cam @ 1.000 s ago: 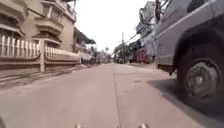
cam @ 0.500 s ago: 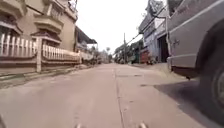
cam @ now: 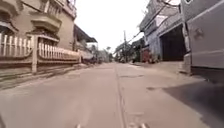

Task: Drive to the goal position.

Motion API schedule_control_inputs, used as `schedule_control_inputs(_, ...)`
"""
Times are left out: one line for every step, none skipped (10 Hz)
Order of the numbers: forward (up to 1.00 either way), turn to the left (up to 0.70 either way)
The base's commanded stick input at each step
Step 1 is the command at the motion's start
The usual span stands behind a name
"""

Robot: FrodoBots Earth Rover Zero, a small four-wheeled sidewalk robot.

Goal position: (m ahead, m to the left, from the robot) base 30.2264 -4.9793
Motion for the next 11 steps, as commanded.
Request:
schedule_control_inputs(0.85, 0.0)
schedule_control_inputs(0.85, 0.0)
schedule_control_inputs(0.85, 0.0)
schedule_control_inputs(0.85, -0.29)
schedule_control_inputs(0.85, -0.34)
schedule_control_inputs(0.85, -0.34)
schedule_control_inputs(0.85, -0.34)
schedule_control_inputs(0.85, -0.34)
schedule_control_inputs(0.85, -0.34)
schedule_control_inputs(0.85, -0.34)
schedule_control_inputs(0.85, 0.0)
